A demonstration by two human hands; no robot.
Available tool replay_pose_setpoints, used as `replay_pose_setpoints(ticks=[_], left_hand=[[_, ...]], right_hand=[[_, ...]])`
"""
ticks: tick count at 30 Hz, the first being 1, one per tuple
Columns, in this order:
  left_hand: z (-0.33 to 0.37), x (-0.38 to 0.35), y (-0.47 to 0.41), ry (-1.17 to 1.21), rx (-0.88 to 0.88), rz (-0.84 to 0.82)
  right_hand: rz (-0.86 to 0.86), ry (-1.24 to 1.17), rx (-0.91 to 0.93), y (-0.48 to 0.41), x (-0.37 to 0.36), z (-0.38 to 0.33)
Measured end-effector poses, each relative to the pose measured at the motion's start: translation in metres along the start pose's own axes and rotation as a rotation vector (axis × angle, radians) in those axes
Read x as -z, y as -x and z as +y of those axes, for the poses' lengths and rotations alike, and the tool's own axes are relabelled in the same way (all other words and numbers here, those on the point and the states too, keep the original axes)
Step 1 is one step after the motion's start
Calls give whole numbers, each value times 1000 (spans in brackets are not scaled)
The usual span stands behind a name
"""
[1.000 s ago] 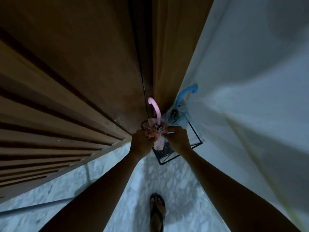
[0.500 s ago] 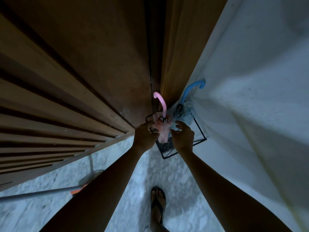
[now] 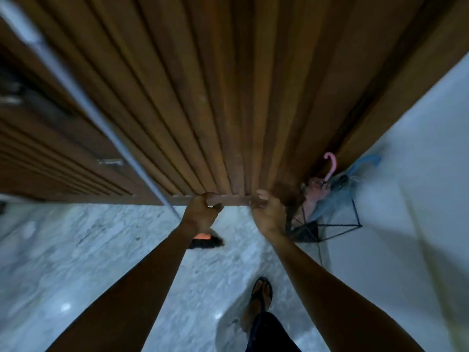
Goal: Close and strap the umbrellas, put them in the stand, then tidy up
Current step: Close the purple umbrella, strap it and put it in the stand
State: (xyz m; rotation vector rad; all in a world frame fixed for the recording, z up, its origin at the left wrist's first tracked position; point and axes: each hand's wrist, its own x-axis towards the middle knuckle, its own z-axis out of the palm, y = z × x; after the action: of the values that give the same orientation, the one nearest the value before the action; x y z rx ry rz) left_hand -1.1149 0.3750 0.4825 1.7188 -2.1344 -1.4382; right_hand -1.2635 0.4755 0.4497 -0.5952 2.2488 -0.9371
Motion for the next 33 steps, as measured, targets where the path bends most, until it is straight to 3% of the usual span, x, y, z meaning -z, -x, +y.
replay_pose_setpoints(ticks=[4,9,18,25,33], left_hand=[[-98,114,113,102,98,287],[-275,218,297,192,243,566],[-547,251,626,469,720,1079],[-676,239,727,646,999,1266],[-833,300,730,955,1139,1274]], right_hand=[[-249,26,196,109,-92,-71],[-597,141,455,299,-233,-126],[-1234,399,754,649,-437,-120],[-1511,700,955,813,-578,-97],[-1681,1081,1085,924,-786,-97]])
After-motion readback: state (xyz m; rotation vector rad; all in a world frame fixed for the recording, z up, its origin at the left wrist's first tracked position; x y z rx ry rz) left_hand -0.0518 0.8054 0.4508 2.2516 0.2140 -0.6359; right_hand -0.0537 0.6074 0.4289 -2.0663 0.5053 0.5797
